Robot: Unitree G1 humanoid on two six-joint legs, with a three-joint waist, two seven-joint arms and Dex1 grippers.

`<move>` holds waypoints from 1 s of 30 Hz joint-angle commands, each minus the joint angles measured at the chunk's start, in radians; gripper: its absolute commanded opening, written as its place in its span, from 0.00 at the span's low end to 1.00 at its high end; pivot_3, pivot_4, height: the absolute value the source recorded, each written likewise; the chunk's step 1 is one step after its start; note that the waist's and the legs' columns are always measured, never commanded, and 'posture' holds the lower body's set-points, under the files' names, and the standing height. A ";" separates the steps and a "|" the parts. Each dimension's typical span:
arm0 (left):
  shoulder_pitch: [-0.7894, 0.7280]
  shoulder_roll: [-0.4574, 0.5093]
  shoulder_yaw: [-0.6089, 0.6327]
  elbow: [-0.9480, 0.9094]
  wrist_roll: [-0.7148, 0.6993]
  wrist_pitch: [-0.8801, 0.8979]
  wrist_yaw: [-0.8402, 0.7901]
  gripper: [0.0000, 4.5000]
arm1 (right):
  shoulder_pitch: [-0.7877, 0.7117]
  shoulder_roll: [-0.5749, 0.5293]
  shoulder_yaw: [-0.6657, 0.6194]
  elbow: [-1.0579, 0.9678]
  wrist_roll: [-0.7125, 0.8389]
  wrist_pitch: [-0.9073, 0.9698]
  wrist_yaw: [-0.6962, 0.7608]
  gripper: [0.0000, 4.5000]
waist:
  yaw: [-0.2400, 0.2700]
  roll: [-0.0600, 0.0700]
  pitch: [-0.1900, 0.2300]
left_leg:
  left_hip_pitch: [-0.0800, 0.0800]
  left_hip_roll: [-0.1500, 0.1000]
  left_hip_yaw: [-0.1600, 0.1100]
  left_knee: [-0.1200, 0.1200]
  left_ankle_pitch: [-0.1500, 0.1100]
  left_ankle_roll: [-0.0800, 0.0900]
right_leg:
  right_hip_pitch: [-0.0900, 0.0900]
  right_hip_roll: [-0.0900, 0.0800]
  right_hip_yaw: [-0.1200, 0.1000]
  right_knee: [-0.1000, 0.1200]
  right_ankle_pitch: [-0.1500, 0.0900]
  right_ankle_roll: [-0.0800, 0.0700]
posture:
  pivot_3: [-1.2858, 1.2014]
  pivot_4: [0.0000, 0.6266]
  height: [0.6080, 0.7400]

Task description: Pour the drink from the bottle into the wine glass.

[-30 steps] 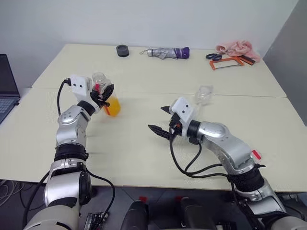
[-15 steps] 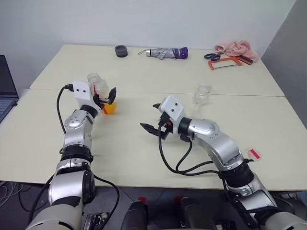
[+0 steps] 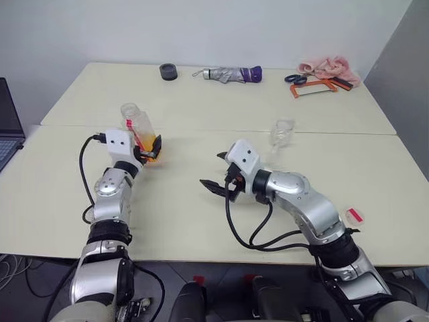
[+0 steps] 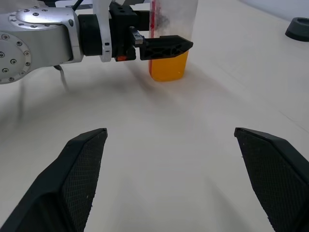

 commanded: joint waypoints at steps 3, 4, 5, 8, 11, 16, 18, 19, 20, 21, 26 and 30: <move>0.063 -0.008 0.010 -0.124 -0.002 0.019 0.035 0.99 | 0.007 -0.010 -0.014 -0.074 0.006 0.006 0.007 1.00 | 0.000 0.000 0.000 | 0.000 0.000 0.000 0.000 0.000 0.000 | 0.000 0.000 0.000 0.000 0.000 0.000 | 0.52 0.24 1.00; 0.073 -0.008 0.012 -0.136 -0.001 0.024 0.042 0.99 | 0.010 -0.012 -0.014 -0.078 0.006 0.008 0.008 1.00 | 0.000 0.000 0.000 | 0.000 0.000 0.000 0.000 0.000 0.000 | 0.000 0.000 0.000 0.000 0.000 0.000 | 0.52 0.24 1.00; 0.084 -0.008 0.010 -0.147 0.003 0.025 0.047 0.99 | 0.012 -0.014 -0.015 -0.082 0.007 0.010 0.008 1.00 | 0.000 0.000 0.000 | 0.000 0.000 0.000 0.000 0.000 0.000 | 0.000 0.000 0.000 0.000 0.000 0.000 | 0.52 0.24 1.00; 0.136 -0.013 0.010 -0.203 0.009 0.032 0.071 0.99 | 0.025 -0.026 -0.021 -0.102 0.012 0.020 0.009 1.00 | 0.000 0.000 0.000 | 0.000 0.000 0.000 0.000 0.000 0.000 | 0.000 0.000 0.000 0.000 0.000 0.000 | 0.52 0.24 1.00; 0.187 -0.024 0.016 -0.271 -0.005 0.061 0.085 0.99 | 0.038 -0.039 -0.030 -0.128 0.016 0.030 0.010 1.00 | 0.000 0.000 0.000 | 0.000 0.001 0.000 0.000 0.000 0.000 | 0.000 -0.001 0.000 0.000 0.000 0.000 | 0.52 0.24 1.00; 0.290 -0.011 0.023 -0.424 -0.051 0.152 0.039 0.99 | 0.058 -0.058 -0.076 -0.177 0.038 0.060 0.004 1.00 | 0.000 0.000 0.000 | 0.000 0.001 -0.001 0.000 0.000 0.000 | 0.000 -0.001 0.000 0.000 0.000 0.000 | 0.52 0.24 1.00; 0.343 0.019 0.031 -0.488 -0.081 0.199 -0.012 0.99 | 0.068 -0.053 -0.118 -0.197 0.069 0.088 -0.005 1.00 | -0.001 0.000 0.000 | 0.000 0.001 -0.001 0.000 0.000 0.000 | 0.001 -0.001 0.000 0.000 0.000 0.000 | 0.52 0.24 1.00; 0.361 0.027 0.034 -0.510 -0.092 0.217 -0.025 0.99 | 0.072 -0.052 -0.130 -0.206 0.079 0.098 -0.008 1.00 | -0.001 0.000 0.000 | 0.000 0.001 -0.001 0.000 0.000 0.000 | 0.001 -0.001 0.000 0.000 0.000 0.000 | 0.52 0.24 1.00; 0.377 0.035 0.036 -0.532 -0.108 0.238 -0.041 0.99 | 0.075 -0.053 -0.141 -0.214 0.087 0.106 -0.010 1.00 | -0.001 0.000 0.000 | 0.000 0.001 -0.001 -0.001 0.000 0.000 | 0.001 -0.001 0.000 0.000 0.000 0.000 | 0.52 0.24 1.00; 0.392 0.045 0.033 -0.554 -0.121 0.259 -0.061 0.99 | 0.076 -0.054 -0.151 -0.221 0.097 0.116 -0.011 1.00 | -0.001 0.000 0.000 | 0.001 0.001 -0.001 -0.001 0.000 0.000 | 0.001 -0.001 0.000 0.000 0.000 0.000 | 0.52 0.24 1.00; 0.508 0.141 -0.025 -0.760 -0.262 0.442 -0.297 0.99 | 0.041 -0.008 -0.398 -0.235 0.229 0.292 -0.108 1.00 | -0.002 0.000 0.000 | 0.001 0.002 -0.001 -0.001 0.000 0.000 | 0.001 -0.001 0.000 0.000 0.000 0.000 | 0.52 0.24 1.00; 0.467 0.184 -0.063 -0.861 -0.351 0.557 -0.402 0.99 | -0.115 -0.012 -0.646 -0.075 0.297 0.604 -0.212 1.00 | 0.003 0.000 0.000 | 0.001 0.001 -0.001 -0.001 0.000 0.000 | 0.002 0.000 0.000 0.000 0.000 0.000 | 0.52 0.24 1.00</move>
